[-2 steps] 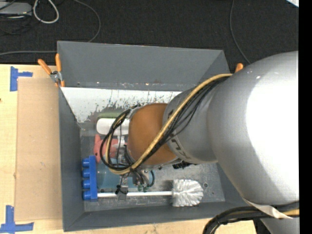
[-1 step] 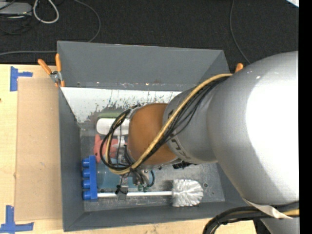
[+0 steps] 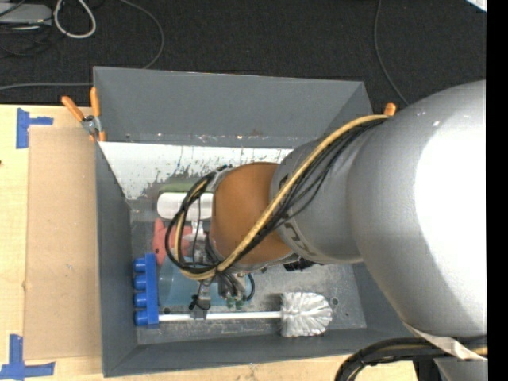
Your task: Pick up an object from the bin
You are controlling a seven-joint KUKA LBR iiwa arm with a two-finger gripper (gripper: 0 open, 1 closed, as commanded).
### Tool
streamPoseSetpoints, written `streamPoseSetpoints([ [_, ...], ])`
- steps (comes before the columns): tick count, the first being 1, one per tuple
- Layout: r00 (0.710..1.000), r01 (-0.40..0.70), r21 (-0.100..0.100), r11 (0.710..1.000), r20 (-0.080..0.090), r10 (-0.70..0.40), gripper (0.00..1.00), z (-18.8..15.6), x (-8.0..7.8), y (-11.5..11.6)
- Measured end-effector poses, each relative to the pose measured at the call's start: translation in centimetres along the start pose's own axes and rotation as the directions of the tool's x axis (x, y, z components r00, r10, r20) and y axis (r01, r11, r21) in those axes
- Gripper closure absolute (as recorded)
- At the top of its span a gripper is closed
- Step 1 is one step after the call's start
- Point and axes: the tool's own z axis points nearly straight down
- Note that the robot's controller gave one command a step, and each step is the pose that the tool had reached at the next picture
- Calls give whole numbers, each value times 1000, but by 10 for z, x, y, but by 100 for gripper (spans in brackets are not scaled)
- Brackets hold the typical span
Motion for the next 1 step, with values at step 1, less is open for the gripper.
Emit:
streamPoseSetpoints([
  [1,1000,-1,0,1000,-2,1,100,-9,0,0],
])
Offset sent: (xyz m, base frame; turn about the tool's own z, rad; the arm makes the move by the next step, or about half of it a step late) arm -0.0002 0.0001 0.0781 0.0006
